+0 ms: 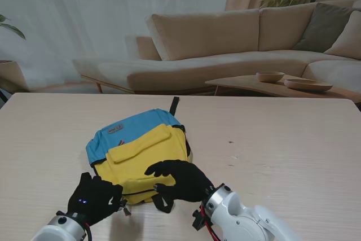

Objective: Pack books into the school bag then zip close the school bag

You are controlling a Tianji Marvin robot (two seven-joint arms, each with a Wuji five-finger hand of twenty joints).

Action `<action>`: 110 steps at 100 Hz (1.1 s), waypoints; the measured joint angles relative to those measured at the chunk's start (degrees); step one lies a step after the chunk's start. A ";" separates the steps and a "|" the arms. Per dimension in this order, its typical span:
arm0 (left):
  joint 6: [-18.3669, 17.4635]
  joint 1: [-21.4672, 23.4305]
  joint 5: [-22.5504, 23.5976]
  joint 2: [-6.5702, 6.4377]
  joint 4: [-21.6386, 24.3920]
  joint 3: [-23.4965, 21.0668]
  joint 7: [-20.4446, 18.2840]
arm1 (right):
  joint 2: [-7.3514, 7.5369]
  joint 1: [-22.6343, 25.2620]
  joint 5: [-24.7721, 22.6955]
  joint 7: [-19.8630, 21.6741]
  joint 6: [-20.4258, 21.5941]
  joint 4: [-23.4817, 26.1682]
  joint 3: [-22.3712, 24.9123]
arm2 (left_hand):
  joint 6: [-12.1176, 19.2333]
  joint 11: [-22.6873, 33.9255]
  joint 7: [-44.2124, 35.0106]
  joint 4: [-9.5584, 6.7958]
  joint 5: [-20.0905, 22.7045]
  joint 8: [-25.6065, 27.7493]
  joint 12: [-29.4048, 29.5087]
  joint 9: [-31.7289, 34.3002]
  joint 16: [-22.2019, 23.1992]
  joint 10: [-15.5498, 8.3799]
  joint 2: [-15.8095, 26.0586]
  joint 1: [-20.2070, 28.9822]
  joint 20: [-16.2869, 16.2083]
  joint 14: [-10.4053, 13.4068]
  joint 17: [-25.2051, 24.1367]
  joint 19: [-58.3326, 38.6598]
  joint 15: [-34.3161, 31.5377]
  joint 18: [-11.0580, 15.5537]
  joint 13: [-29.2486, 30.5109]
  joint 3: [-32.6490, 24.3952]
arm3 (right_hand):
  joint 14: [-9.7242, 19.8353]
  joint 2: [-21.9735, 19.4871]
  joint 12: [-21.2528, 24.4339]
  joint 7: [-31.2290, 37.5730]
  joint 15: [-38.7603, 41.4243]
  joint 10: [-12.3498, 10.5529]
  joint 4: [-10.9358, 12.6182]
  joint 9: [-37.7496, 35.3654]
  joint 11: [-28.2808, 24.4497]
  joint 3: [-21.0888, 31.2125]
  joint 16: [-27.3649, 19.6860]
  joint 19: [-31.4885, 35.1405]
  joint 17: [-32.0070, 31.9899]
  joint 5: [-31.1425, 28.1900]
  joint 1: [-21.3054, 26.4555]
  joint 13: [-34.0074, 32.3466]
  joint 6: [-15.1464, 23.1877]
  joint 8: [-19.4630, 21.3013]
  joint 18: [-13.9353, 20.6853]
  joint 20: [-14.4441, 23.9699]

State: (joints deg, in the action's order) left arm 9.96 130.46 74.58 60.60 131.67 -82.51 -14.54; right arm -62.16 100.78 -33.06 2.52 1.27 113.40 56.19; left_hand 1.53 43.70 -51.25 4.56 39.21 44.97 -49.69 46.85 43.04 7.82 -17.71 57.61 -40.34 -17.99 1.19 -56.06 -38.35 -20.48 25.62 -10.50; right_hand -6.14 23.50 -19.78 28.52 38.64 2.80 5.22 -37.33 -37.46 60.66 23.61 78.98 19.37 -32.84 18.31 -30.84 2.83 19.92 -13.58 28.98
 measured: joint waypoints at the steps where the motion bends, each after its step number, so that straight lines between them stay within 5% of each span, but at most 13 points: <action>1: -0.05 0.00 0.00 0.00 0.03 -0.04 0.02 | 0.04 0.19 0.26 0.04 0.11 0.02 0.05 | 0.00 0.04 0.00 0.00 0.00 0.00 -0.12 0.00 0.00 0.00 0.00 0.00 0.00 0.00 0.00 0.00 0.00 -0.02 0.00 0.00 | -0.19 0.21 -0.14 0.00 0.33 0.09 -0.10 -0.08 -0.36 0.00 0.17 0.61 0.34 0.00 0.00 -0.08 0.23 0.00 -0.06 0.14; 21: -1.23 0.29 0.28 0.05 1.14 -0.75 0.29 | 0.78 0.88 3.19 0.92 0.30 -0.59 -2.13 | 0.11 0.85 0.00 0.00 0.00 -0.03 -0.20 0.00 0.02 0.00 0.00 -0.02 0.00 0.00 0.01 0.00 -0.63 -0.04 0.01 0.00 | -2.12 2.40 -1.85 -0.03 5.50 0.85 -1.46 -2.40 -5.51 1.99 2.22 4.08 4.43 0.10 1.27 -4.84 2.83 0.48 -0.92 2.77; 34: -1.50 0.52 0.71 0.06 1.84 -0.75 0.32 | 0.77 -1.81 4.26 -0.25 -3.26 -2.86 -7.17 | 0.31 0.85 0.01 0.00 0.00 -0.03 -0.20 0.00 0.02 0.00 0.00 -0.09 0.00 0.00 0.01 0.00 -0.63 -0.04 0.01 0.00 | -2.46 4.52 -2.46 -0.17 6.90 0.87 -1.87 -2.39 -7.47 3.39 2.42 4.85 5.86 3.71 3.05 -6.13 5.52 0.66 -1.15 3.16; 40: -1.50 0.65 0.71 0.06 2.01 -0.69 0.37 | 0.61 -3.19 5.82 -0.27 -5.58 -3.69 -8.93 | 0.34 0.85 0.01 0.00 0.00 -0.03 -0.18 0.00 0.02 0.00 0.00 -0.09 0.00 0.00 0.01 -0.01 -0.63 -0.04 0.01 0.00 | -2.92 5.26 -2.70 -0.32 7.50 0.87 -3.64 -2.39 -8.30 3.92 2.85 5.39 6.45 5.84 3.61 -6.84 6.02 0.54 -1.76 3.26; 66: -2.07 1.17 0.71 0.06 2.72 -0.84 -0.30 | -1.35 -7.86 8.53 -2.68 -10.50 -7.11 -14.02 | 0.53 0.85 0.01 0.00 0.00 -0.14 0.39 0.00 0.02 0.00 -0.01 -0.11 0.00 0.00 0.01 -0.01 -0.63 -0.05 0.01 0.00 | -3.17 6.30 -3.93 -1.93 8.36 0.88 -3.92 -2.36 -11.12 5.05 2.96 6.13 7.80 12.50 3.61 -8.22 6.77 -0.97 -1.80 3.77; 110: -2.37 0.58 0.84 0.04 2.75 -0.80 -1.93 | -2.53 -10.14 14.83 -1.80 -11.49 -9.38 -16.26 | 0.56 0.85 0.01 0.00 0.00 -0.14 0.39 0.00 0.02 -0.02 -0.01 -0.11 0.00 0.00 0.01 -0.01 -0.63 -0.05 0.01 0.00 | -4.47 9.38 -4.00 6.23 10.36 1.47 -4.61 -6.91 -11.73 6.83 3.06 6.35 9.75 -1.81 4.21 -11.80 8.35 1.84 -3.35 3.80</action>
State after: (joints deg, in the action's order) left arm 7.59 131.04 75.42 60.63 134.42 -83.31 -16.47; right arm -64.69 90.64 -18.23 0.72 -10.22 104.02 39.93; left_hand 2.09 44.55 -51.24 4.56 39.21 44.83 -49.30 46.85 43.06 7.80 -17.72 57.51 -40.34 -17.99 1.20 -56.06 -38.98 -20.54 25.63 -10.50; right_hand -10.61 32.88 -23.79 34.75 49.00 4.27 0.62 -44.24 -49.19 67.49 26.67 85.33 29.12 -34.65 22.52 -42.65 11.17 21.76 -16.93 32.78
